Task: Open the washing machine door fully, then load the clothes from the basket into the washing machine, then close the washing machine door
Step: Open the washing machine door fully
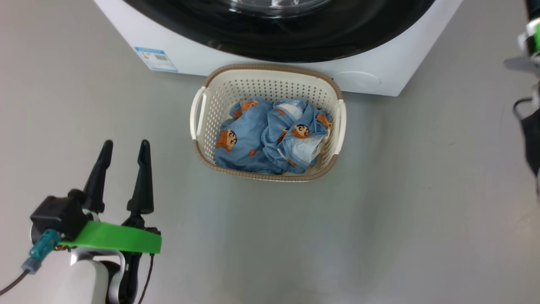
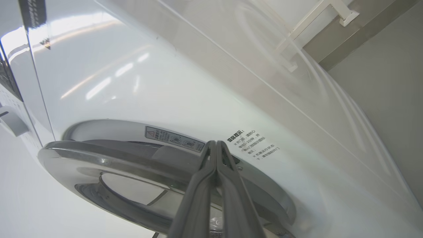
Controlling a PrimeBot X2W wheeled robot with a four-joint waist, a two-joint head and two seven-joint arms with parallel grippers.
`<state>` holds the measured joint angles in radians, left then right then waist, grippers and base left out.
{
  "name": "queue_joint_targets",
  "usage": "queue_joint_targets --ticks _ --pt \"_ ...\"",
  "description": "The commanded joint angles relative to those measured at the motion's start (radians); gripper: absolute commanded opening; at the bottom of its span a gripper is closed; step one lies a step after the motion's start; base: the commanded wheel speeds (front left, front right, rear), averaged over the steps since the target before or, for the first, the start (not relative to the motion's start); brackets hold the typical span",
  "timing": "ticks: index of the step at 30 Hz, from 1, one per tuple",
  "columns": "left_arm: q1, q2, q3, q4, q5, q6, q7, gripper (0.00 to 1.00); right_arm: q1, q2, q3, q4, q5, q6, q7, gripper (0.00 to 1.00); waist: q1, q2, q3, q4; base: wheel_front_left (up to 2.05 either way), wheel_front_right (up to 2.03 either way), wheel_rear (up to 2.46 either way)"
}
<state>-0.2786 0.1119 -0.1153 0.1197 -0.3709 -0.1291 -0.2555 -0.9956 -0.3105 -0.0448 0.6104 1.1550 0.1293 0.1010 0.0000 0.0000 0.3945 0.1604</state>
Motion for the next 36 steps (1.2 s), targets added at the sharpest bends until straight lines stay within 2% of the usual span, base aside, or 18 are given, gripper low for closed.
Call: queue_joint_targets --ticks 1,8,11,36 --pt "-0.030 0.029 0.029 -0.022 -0.007 -0.002 -0.006 1.00 -0.040 -0.011 0.015 -0.021 0.058 0.001 0.045 0.00 0.0000 0.0000 0.016 0.017 0.00 0.00 0.00" --pt "-0.036 0.031 0.026 -0.014 -0.012 -0.002 -0.006 1.00 -0.095 -0.039 0.030 0.015 0.168 0.001 0.170 0.00 0.0000 0.0000 0.029 0.029 0.00 0.00 0.00" --pt "-0.039 0.030 0.023 -0.014 -0.013 -0.002 -0.006 1.00 -0.122 -0.054 0.053 0.030 0.181 0.001 0.215 0.00 0.0000 0.0000 0.037 0.034 0.00 0.00 0.00" --pt "-0.062 0.012 0.004 -0.004 -0.029 -0.002 -0.006 1.00 -0.306 -0.083 0.124 0.146 0.230 0.001 0.336 0.00 0.0000 0.0000 0.102 0.101 0.00 0.00 0.00"
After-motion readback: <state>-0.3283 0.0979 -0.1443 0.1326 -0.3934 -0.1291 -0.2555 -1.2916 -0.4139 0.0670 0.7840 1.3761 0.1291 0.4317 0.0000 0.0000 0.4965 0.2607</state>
